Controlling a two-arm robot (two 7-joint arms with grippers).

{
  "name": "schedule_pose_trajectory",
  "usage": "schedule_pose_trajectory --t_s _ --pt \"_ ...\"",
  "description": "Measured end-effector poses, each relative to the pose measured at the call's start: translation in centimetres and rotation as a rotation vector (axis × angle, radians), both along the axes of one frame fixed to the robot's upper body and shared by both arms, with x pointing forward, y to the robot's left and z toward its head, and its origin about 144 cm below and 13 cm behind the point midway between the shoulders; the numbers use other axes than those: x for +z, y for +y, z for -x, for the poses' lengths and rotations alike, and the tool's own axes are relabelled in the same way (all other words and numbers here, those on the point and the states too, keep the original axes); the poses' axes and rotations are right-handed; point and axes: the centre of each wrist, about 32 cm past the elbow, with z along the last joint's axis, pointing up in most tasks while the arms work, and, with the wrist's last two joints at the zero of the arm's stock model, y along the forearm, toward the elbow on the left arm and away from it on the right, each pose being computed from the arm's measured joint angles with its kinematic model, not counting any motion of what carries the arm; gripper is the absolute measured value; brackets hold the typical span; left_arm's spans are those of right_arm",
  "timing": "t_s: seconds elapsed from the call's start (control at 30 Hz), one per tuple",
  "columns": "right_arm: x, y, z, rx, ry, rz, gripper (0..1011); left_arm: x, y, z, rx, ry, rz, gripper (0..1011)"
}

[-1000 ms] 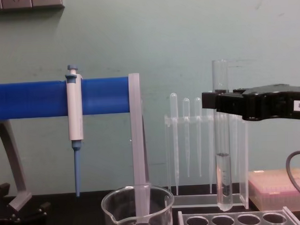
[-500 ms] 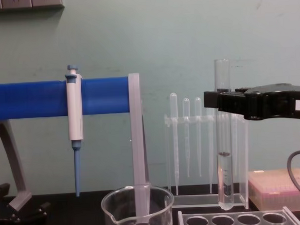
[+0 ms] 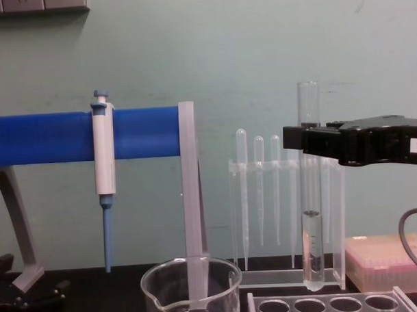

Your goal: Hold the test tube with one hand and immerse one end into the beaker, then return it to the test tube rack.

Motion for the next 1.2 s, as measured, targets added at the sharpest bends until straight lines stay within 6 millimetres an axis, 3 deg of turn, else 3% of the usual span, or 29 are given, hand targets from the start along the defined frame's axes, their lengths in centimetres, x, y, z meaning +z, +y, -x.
schedule_pose_trajectory --t_s 1.2 --pt "0.00 0.00 0.00 0.001 0.001 0.000 224 0.00 0.00 0.00 0.000 0.000 0.000 1000"
